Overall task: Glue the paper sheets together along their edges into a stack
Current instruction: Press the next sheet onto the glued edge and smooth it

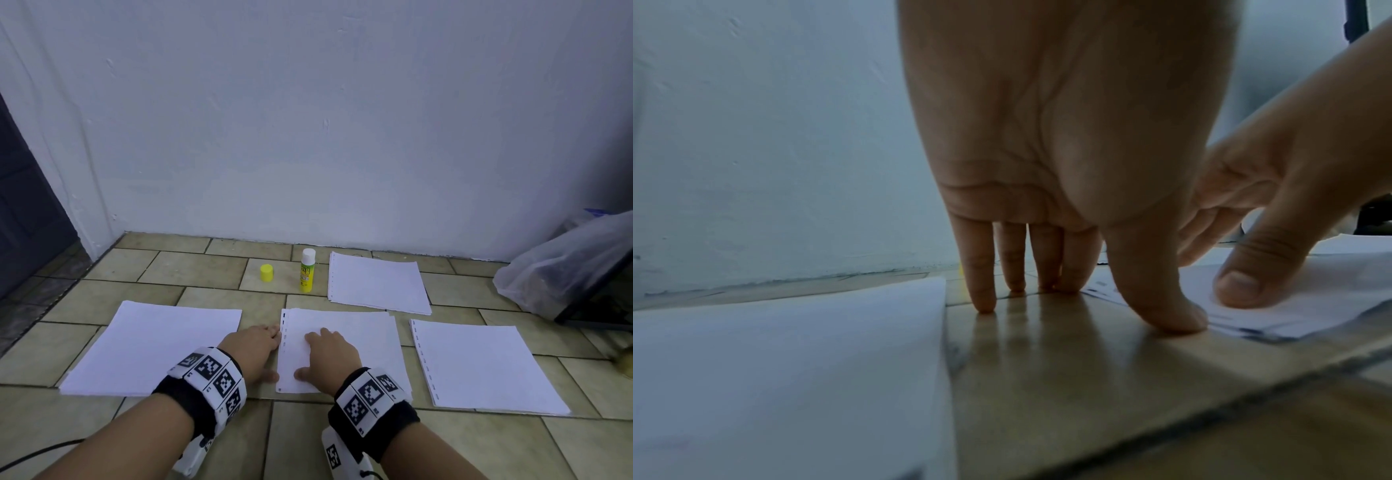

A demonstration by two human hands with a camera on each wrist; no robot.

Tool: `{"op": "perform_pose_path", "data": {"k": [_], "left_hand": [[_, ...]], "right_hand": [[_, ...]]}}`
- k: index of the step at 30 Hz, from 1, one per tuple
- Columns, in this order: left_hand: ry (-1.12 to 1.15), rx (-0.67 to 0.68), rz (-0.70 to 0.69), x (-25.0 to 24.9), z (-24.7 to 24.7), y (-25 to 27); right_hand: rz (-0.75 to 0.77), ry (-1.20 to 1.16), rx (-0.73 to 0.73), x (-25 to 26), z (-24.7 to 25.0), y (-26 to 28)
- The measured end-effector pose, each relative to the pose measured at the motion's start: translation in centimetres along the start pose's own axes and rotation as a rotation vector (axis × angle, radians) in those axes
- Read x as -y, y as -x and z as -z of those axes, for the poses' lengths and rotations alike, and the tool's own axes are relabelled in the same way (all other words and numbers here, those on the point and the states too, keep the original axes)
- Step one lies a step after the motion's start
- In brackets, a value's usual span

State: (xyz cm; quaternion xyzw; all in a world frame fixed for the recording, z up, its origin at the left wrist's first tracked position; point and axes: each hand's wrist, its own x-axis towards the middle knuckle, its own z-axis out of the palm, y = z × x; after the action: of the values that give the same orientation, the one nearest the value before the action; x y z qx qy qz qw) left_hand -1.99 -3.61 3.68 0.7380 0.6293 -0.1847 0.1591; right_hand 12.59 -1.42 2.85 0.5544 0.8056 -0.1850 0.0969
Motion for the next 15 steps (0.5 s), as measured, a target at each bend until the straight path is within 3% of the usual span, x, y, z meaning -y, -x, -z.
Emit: {"op": "perform_pose_path", "data": {"k": [15], "left_hand": [[-0.008, -0.019, 0.011, -0.03, -0.37, -0.37]], "right_hand": [[0.017, 0.013, 0.014, -0.11, 0.29, 0.15]]}}
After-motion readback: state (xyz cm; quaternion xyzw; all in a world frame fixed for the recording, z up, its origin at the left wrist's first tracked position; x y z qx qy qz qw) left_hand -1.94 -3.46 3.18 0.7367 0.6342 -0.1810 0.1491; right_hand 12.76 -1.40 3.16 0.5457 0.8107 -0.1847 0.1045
